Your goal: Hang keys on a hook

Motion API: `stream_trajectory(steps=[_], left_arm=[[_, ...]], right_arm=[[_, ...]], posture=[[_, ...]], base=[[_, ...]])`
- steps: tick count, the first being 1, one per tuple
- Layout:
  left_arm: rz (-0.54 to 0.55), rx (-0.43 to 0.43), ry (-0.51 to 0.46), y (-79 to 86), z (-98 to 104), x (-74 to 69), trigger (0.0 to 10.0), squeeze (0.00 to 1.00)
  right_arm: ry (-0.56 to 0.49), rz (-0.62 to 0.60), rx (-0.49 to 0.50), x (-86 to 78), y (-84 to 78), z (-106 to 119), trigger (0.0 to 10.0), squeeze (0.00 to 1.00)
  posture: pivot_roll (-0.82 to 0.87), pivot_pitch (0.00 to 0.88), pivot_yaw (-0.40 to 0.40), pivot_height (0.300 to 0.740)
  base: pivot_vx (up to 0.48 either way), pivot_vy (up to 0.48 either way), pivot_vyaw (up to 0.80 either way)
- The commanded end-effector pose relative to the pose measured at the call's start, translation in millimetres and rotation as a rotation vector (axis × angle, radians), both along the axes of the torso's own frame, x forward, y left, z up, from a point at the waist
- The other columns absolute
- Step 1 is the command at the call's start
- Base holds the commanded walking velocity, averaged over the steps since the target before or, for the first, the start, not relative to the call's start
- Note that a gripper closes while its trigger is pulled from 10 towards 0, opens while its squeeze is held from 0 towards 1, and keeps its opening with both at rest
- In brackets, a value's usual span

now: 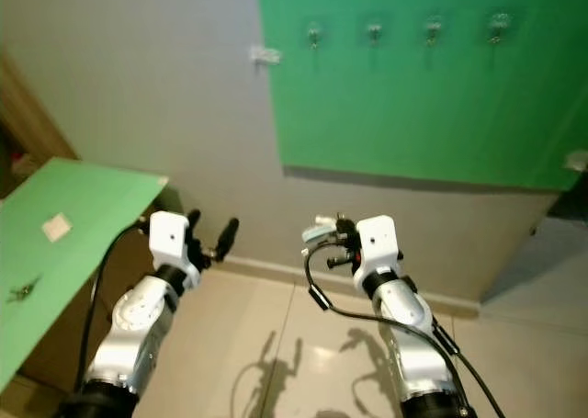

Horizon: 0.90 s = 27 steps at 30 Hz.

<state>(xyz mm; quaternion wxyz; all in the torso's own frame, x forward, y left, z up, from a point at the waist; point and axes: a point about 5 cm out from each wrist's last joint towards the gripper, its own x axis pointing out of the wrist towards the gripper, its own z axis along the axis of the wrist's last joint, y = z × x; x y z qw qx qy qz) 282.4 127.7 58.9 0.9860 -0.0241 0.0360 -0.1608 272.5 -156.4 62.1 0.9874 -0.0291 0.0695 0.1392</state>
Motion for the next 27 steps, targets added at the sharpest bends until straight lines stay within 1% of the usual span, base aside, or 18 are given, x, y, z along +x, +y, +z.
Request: stream_trajectory(steps=[1,9,11,14,15,16,18,20,22,27], left_arm=[[0.001,0.019,-0.008,6.6,1,1.6,10.0,0.0],[0.004,0.016,-0.003,9.8,1,4.9,10.0,0.0],[0.012,0.025,-0.008,11.2,2,6.4,10.0,0.0],[0.028,0.034,-0.02,12.8,3,8.4,10.0,0.0],[0.053,0.061,-0.033,15.0,4,8.6,10.0,0.0],[0.053,0.061,-0.033,15.0,4,8.6,10.0,0.0],[0.076,0.094,-0.048,16.8,4,8.5,10.0,0.0],[0.064,0.083,-0.024,14.3,1,7.1,10.0,0.0],[0.067,0.072,-0.028,13.5,1,6.5,10.0,0.0],[0.088,0.077,-0.034,11.2,0,4.9,10.0,0.0]], right_arm=[[-0.01,0.014,0.001,1.2,5.9,1,0.0,0.0],[-0.002,0.026,-0.014,1.6,7.3,-1,0.0,0.0],[-0.013,0.031,-0.005,2.1,8.1,0,0.0,0.0],[-0.015,0.029,-0.01,3.9,7.7,1,0.0,0.0],[-0.015,0.029,-0.012,4.1,7.6,1,0.0,0.0],[-0.015,0.029,-0.012,4.1,7.6,1,0.0,0.0],[-0.014,0.026,-0.011,4.0,7.3,1,0.0,0.0],[-0.013,0.033,-0.011,3.5,7.4,1,0.0,0.0],[-0.013,0.035,-0.011,3.4,7.6,0,0.0,0.0],[-0.016,0.047,-0.008,4.0,9.2,1,0.0,0.0]], posture=[[-0.21,0.0,0.097,0.74],[-0.21,0.0,0.097,0.74],[-0.21,0.0,0.097,0.74],[-0.21,0.0,0.097,0.74],[-0.21,0.0,0.096,0.74],[-0.21,0.0,0.096,0.74],[-0.21,0.0,0.094,0.74],[-0.21,0.0,0.091,0.74],[-0.21,0.0,0.091,0.74],[-0.21,0.0,0.09,0.74]], base=[[0.3,0.375,-0.76],[0.303,0.373,-0.76],[0.364,0.309,-0.76],[0.442,0.0,0.0],[0.435,0.0,0.0],[0.435,0.0,0.0],[0.0,0.0,0.0],[0.0,0.0,0.0],[0.0,0.0,0.0],[0.379,0.211,0.0]])
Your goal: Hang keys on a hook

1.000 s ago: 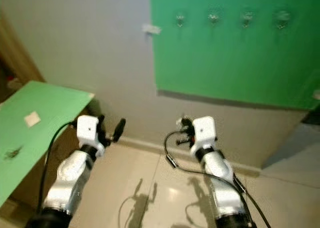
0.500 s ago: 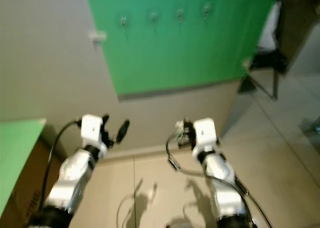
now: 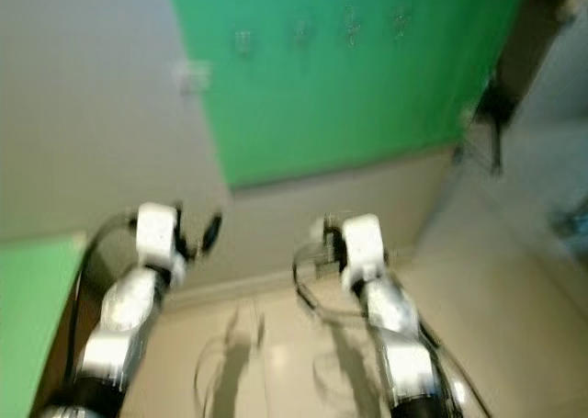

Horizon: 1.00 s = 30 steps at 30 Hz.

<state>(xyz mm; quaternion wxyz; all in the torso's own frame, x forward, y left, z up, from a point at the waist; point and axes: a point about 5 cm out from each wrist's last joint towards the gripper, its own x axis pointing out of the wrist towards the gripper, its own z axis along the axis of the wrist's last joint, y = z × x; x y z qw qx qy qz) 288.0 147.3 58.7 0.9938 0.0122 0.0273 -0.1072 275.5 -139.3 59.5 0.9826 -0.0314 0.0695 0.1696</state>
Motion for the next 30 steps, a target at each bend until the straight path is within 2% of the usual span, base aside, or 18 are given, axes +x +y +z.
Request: stream_trajectory(steps=[1,18,22,27,30], left_arm=[[-0.02,0.003,-0.006,-9.4,0,-0.9,10.0,0.0],[-0.025,0.01,-0.015,-17.3,4,-1.7,10.0,0.0],[-0.028,0.002,-0.011,-19.2,4,-2.6,10.0,0.0],[-0.03,0.006,-0.022,-21.2,6,-2.9,10.0,0.0],[-0.028,0.021,-0.021,-21.8,6,-2.5,10.0,0.0]], right_arm=[[-0.018,-0.014,-0.007,1.2,-7.8,4,0.0,0.0],[-0.139,0.005,0.025,26.5,-7.9,46,0.0,0.0],[-0.174,0.072,0.053,33.5,-4.5,69,0.0,0.0],[-0.168,0.154,0.059,38.8,0.9,84,0.0,0.0],[-0.162,0.214,0.076,41.9,5.6,97,0.0,0.0]], posture=[[-0.21,0.0,0.09,0.74],[-0.2,0.0,0.094,0.74],[-0.2,0.0,0.094,0.74],[-0.2,0.0,0.095,0.74],[-0.2,0.0,0.094,0.74]], base=[[0.401,0.259,0.0],[0.452,0.0,0.0],[0.456,0.0,0.0],[0.455,0.0,0.0],[0.0,0.0,0.0]])
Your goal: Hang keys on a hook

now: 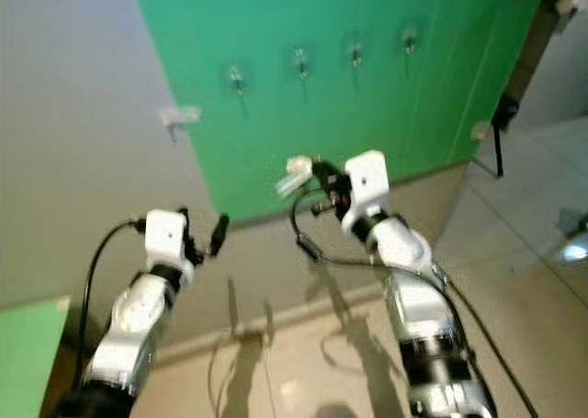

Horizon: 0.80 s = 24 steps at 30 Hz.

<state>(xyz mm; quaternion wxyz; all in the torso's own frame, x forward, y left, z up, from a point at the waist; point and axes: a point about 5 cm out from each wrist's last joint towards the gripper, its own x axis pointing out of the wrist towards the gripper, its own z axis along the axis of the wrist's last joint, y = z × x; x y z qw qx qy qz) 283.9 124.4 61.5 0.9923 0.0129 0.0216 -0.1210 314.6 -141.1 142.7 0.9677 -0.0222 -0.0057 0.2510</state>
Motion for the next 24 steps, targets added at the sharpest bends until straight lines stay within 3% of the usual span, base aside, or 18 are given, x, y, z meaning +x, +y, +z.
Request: stream_trajectory(steps=[1,5,7,12,19,24], left_arm=[[0.002,0.021,-0.008,1.2,3,1.8,10.0,0.0],[-0.005,0.021,-0.002,-0.4,4,1.2,10.0,0.0],[-0.003,0.007,0.0,-3.5,4,0.0,10.0,0.0],[-0.005,-0.002,-0.003,-9.9,4,0.2,10.0,0.0],[-0.018,0.013,-0.011,-11.6,7,0.4,10.0,0.0],[-0.023,0.019,-0.012,-12.3,7,-0.9,10.0,0.0]], right_arm=[[-0.021,0.071,0.02,3.8,9.2,18,0.0,0.0],[0.008,0.172,0.019,3.2,16.2,30,0.0,0.0],[0.036,0.283,0.005,-1.8,22.4,36,0.0,0.0],[0.071,0.37,-0.001,-2.4,29.7,40,0.0,0.0],[0.073,0.377,0.031,7.4,36.9,52,0.0,0.0],[0.013,0.302,0.085,18.5,35.4,66,0.0,0.0]], posture=[[-0.2,0.0,0.093,0.74],[-0.2,0.013,0.082,0.74],[-0.2,0.017,0.065,0.74],[-0.19,0.01,0.051,0.74],[-0.18,0.008,0.047,0.74],[-0.18,0.007,0.046,0.74]], base=[[0.0,0.0,0.0],[0.0,0.0,0.0],[0.0,0.0,0.0],[0.0,0.0,0.0],[0.0,0.0,0.0],[0.0,0.0,0.0]])
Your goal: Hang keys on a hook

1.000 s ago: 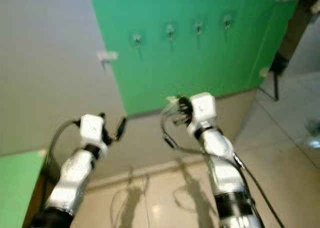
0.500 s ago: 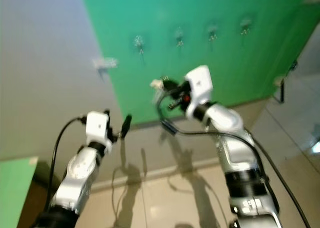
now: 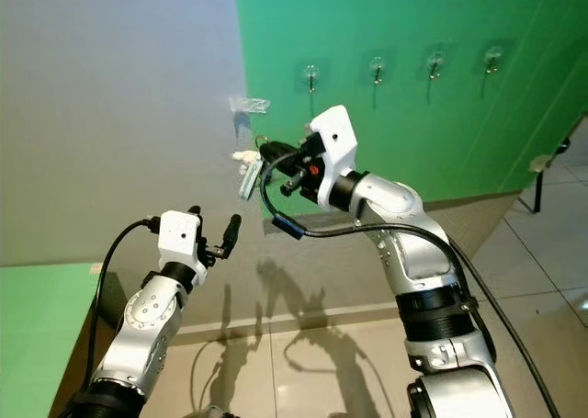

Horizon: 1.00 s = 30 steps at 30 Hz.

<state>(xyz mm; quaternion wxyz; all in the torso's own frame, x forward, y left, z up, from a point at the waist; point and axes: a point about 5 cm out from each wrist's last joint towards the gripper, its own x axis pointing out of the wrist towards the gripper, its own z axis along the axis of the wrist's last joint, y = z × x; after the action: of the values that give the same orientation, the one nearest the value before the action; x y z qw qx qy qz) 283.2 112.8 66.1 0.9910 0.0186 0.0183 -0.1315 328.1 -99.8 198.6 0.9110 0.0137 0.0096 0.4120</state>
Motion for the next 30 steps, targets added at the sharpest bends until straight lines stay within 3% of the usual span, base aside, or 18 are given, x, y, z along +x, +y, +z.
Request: stream_trajectory(steps=[1,11,22,30], left_arm=[[-0.002,0.013,-0.006,-0.7,2,-0.2,10.0,0.0],[-0.008,0.029,-0.007,-2.3,2,0.1,10.0,0.0],[-0.003,0.037,-0.013,-5.6,2,-1.4,10.0,0.0],[-0.003,0.021,-0.023,-7.4,4,-1.9,10.0,0.0]], right_arm=[[-0.047,-0.063,0.053,7.5,-7.0,14,0.0,0.0],[-0.069,-0.291,0.131,35.1,-27.5,22,0.0,0.0],[-0.046,-0.308,0.153,43.4,-22.8,13,0.0,0.0],[-0.056,-0.305,0.167,45.0,-18.8,14,0.0,0.0]], posture=[[-0.18,0.007,0.046,0.74],[-0.17,0.0,0.047,0.74],[-0.16,0.0,0.035,0.74],[-0.17,0.0,0.048,0.74]], base=[[0.0,0.0,0.0],[0.0,0.0,0.0],[0.0,0.0,0.0],[0.0,-0.413,0.0]])
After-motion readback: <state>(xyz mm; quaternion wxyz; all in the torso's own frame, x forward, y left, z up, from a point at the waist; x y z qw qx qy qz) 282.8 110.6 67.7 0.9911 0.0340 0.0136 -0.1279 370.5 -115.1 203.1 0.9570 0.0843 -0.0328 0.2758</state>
